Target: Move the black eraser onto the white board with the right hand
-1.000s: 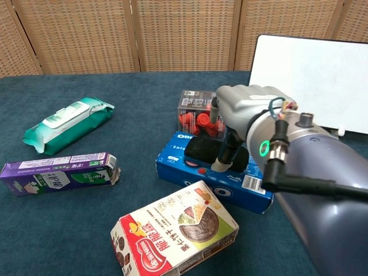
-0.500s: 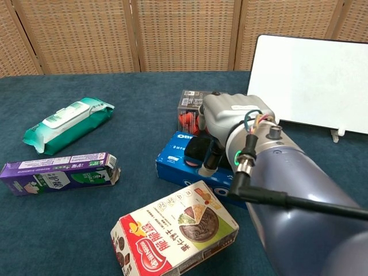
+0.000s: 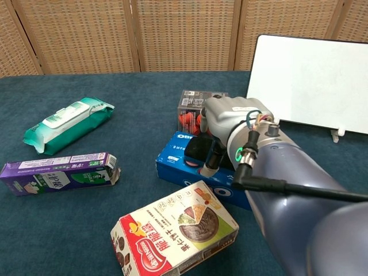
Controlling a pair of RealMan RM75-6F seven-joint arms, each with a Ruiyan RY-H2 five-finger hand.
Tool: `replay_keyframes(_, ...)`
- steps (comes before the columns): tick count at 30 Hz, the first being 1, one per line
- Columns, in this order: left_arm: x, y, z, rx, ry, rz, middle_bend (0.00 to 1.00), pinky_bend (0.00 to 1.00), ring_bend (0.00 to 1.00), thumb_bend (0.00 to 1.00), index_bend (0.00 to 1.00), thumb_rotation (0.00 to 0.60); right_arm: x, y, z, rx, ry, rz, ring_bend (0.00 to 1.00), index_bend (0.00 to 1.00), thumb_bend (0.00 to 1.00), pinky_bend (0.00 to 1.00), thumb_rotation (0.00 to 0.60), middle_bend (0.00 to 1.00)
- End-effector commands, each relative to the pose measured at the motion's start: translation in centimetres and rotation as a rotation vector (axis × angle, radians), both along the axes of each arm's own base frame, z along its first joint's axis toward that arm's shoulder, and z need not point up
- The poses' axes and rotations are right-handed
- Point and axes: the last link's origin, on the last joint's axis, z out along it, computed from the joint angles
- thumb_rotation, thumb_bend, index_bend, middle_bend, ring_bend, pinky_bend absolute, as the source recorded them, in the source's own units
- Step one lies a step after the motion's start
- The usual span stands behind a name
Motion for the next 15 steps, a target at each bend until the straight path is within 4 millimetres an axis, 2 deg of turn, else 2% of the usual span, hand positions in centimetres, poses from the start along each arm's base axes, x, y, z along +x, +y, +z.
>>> replay_keyframes(1, 0.00, -0.01, -0.01, -0.002, 0.000, 0.000, 0.00, 0.00, 0.00, 0.13, 0.00, 0.600, 0.03, -0.03, -0.12, 0.004, -0.002, 0.001, 0.00, 0.28, 0.13, 0.00, 0.600, 0.00)
replay_keyframes(15, 0.03, -0.05, -0.06, -0.003, 0.004, -0.004, 0.00, 0.00, 0.00, 0.13, 0.00, 0.600, -0.29, -0.97, -0.27, 0.006, 0.016, 0.004, 0.00, 0.29, 0.16, 0.00, 0.600, 0.00)
